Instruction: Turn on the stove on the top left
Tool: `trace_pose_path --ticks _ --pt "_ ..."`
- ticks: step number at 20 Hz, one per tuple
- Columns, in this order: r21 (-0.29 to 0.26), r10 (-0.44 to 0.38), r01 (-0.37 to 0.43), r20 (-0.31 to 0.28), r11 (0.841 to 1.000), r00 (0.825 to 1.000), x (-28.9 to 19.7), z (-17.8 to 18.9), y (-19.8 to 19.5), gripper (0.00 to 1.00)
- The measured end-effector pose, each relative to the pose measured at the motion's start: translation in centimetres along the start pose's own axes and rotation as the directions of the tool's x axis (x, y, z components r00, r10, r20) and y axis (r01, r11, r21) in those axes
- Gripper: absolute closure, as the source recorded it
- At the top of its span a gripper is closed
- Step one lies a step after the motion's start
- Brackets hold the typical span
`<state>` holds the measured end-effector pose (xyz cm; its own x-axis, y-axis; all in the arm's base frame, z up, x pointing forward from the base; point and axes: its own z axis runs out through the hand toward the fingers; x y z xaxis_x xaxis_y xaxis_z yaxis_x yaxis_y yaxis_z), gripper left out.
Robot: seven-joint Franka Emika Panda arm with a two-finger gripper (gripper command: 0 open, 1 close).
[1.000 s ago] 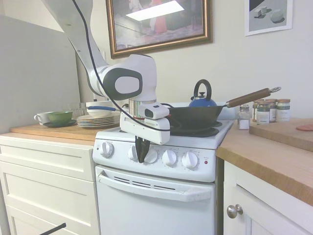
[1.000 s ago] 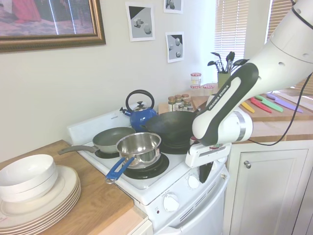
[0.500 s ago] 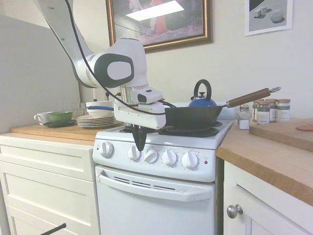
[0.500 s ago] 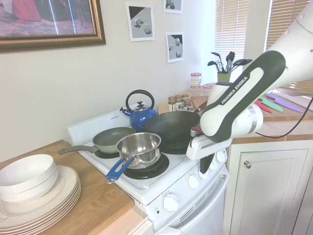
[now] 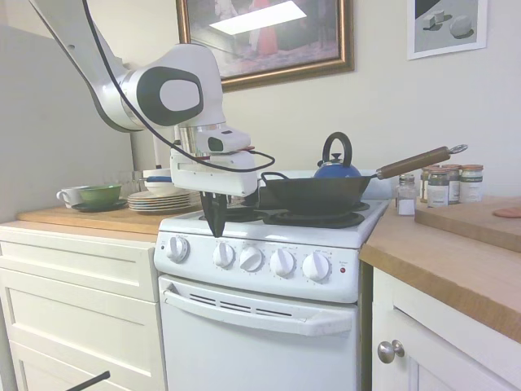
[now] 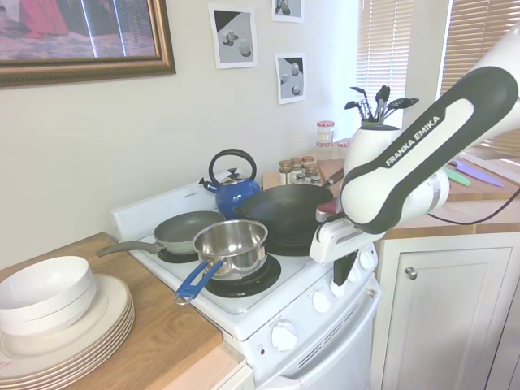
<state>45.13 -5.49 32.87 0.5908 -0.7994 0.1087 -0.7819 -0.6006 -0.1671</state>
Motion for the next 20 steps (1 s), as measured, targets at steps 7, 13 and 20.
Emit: trace_pose_path --ticks 7,13,20 --pt "-0.016 -0.023 0.023 -0.017 1.000 1.000 -1.2 -1.3 0.2 0.00" --pt "-0.013 -0.026 0.025 -0.029 1.000 0.999 -2.0 -2.6 1.2 0.00" --pt "-0.024 -0.039 0.039 -0.019 0.999 0.999 -3.0 -2.4 1.9 0.00"
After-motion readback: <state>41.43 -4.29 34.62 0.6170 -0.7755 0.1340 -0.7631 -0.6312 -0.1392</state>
